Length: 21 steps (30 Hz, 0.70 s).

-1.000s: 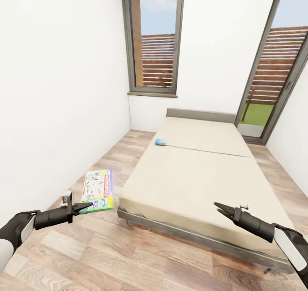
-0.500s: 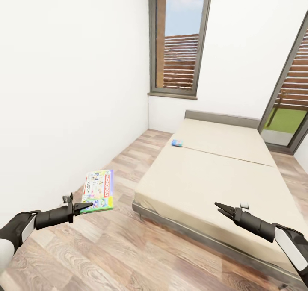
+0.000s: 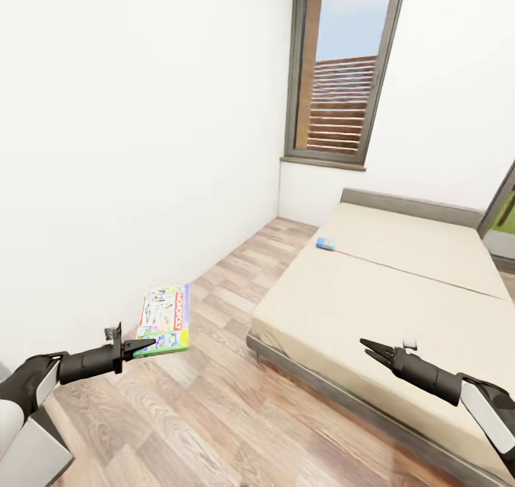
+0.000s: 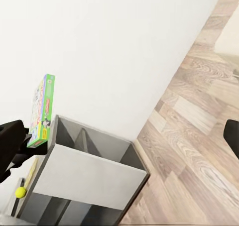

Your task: Put all the toys in the child's room - the three board games (two on the bed and one on the table), the two jigsaw puzzles on the table, and the tennis ball on the table - inside the toy box on the table in the child's room.

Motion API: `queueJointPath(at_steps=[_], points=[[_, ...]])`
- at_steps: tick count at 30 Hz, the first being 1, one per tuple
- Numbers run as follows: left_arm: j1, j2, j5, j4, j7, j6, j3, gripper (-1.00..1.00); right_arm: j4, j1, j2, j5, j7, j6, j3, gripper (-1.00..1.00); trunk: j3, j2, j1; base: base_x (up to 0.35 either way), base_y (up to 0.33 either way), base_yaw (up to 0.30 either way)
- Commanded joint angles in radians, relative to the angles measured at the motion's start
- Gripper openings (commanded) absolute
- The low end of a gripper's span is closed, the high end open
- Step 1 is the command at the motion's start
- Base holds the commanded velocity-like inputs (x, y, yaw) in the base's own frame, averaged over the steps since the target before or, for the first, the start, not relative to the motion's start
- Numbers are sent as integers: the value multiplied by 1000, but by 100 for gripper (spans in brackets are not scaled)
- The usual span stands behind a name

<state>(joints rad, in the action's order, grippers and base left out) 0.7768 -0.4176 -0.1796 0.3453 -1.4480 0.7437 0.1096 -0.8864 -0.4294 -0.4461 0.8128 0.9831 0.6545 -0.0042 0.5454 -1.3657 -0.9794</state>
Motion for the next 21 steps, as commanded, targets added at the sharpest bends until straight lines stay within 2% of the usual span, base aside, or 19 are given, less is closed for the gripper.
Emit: queueJointPath(at_steps=[1,11,21], points=[[1,0,0,0,-3,11,2,-100,0,0,-1,5,1,7,0,100,-2,7,4,-170,-3,292],[1,-1,0,0,-4,12,2,-100,0,0,1,5,2,5,1,100,-34,77,43,-91,-17,292],[1,0,0,0,-4,14,2,-100,0,0,1,5,2,5,1,100,-65,147,81,-172,-179,292]])
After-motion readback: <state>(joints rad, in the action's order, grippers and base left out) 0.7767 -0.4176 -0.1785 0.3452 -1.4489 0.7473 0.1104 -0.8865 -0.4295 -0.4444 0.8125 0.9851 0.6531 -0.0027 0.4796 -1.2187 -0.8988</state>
